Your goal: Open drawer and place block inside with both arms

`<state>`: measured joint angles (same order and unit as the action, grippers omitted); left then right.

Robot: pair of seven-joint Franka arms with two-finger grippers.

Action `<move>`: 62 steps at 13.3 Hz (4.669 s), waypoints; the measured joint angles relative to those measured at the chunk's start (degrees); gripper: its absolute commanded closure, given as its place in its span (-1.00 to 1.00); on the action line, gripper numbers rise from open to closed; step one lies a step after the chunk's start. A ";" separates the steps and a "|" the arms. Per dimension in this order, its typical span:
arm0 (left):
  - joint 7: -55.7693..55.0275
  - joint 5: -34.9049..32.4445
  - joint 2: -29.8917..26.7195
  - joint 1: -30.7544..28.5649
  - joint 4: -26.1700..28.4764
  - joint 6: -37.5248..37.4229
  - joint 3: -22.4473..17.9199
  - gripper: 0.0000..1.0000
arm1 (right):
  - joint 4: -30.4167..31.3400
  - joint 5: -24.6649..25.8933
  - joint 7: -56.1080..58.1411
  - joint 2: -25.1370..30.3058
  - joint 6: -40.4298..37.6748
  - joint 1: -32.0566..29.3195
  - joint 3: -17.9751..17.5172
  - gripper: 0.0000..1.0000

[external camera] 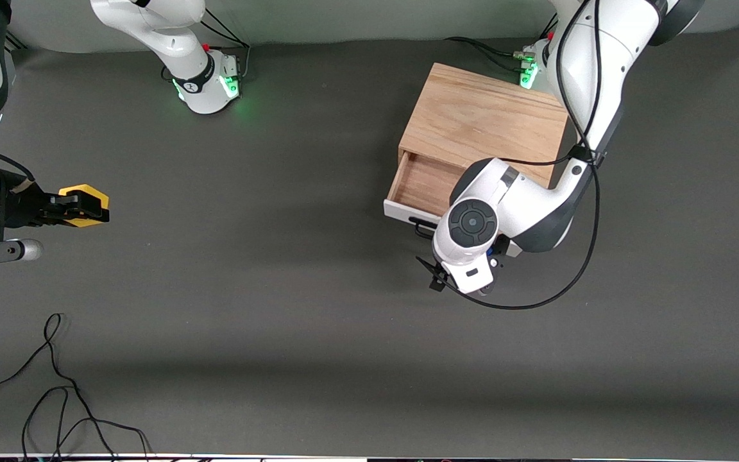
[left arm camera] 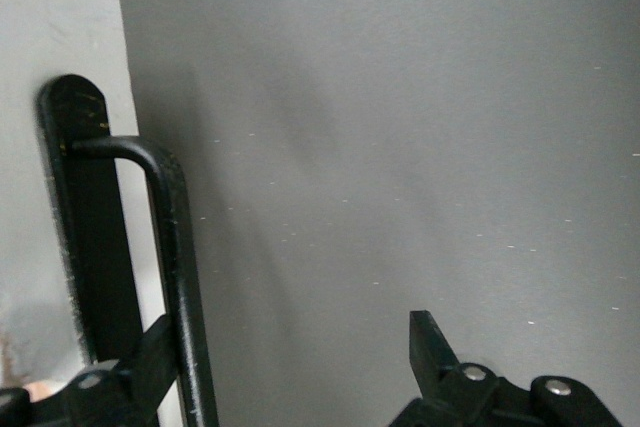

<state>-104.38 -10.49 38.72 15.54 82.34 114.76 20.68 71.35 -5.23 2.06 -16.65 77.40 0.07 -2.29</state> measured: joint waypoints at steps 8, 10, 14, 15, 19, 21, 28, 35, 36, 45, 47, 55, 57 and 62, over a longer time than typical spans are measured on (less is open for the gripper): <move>0.00 -1.09 0.47 0.00 -0.41 4.96 -0.51 -1.00 | 0.00 0.00 0.00 0.00 0.00 0.00 0.00 1.00; 0.00 -1.46 0.48 0.00 -0.58 5.40 -0.61 -1.00 | 0.00 0.00 0.00 0.00 0.00 0.00 0.00 1.00; 0.06 -2.09 -0.18 0.00 -6.21 2.62 -0.49 -1.00 | 0.00 0.00 0.00 0.00 0.00 0.01 0.00 1.00; 0.07 -2.11 -0.81 0.01 -7.75 -0.06 -0.32 -1.00 | 0.00 0.00 0.00 0.00 0.00 0.08 -0.01 1.00; 6.57 -1.10 -6.59 -0.82 -12.32 -14.27 -0.22 -1.00 | 0.00 0.00 -7.53 -0.01 0.03 4.81 -0.14 1.00; 17.24 2.37 -11.71 -4.70 -12.62 -23.27 -0.49 -1.00 | 0.01 0.02 -14.77 -0.29 0.20 9.84 -0.27 1.00; 58.00 7.03 -22.13 -22.22 -10.53 -39.74 -0.92 -1.00 | 0.04 -0.08 -43.43 -5.40 11.06 24.64 -0.46 1.00; 88.96 7.51 -32.07 -32.22 2.64 -36.10 -1.02 -1.00 | -7.77 -0.82 -61.75 -16.59 19.32 35.98 -0.73 1.00; 91.97 7.51 -33.88 -32.58 5.30 -34.25 -1.03 -1.00 | -9.42 -0.82 -63.61 -18.86 20.56 37.35 -0.74 1.00; 105.74 7.51 -37.74 -32.69 13.45 -22.37 -1.01 -1.00 | -12.22 -0.85 -72.03 -28.15 28.42 46.06 -0.89 1.00; 105.78 7.53 -37.79 -32.69 13.97 -21.23 -0.99 -1.00 | -12.25 -0.84 -73.69 -29.82 31.37 47.40 -0.88 1.00; 105.78 8.78 -37.94 -32.61 13.91 -20.63 -0.89 -1.00 | -12.31 -0.82 -75.07 -34.39 34.98 50.52 -0.47 1.00; 105.78 9.24 -37.96 -29.27 13.91 -20.62 -3.75 -1.00 | -12.41 -0.82 -75.08 -34.40 35.04 50.50 -0.31 -0.54; 105.77 9.36 -38.11 -13.91 13.89 -20.55 -18.79 -1.00 | -12.43 5.32 -75.12 -34.42 34.99 51.75 -0.43 -0.99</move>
<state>1.39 -1.13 0.61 1.62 96.22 94.22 1.88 58.93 0.09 -73.07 -51.08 112.38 51.83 -2.71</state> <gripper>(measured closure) 0.000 0.101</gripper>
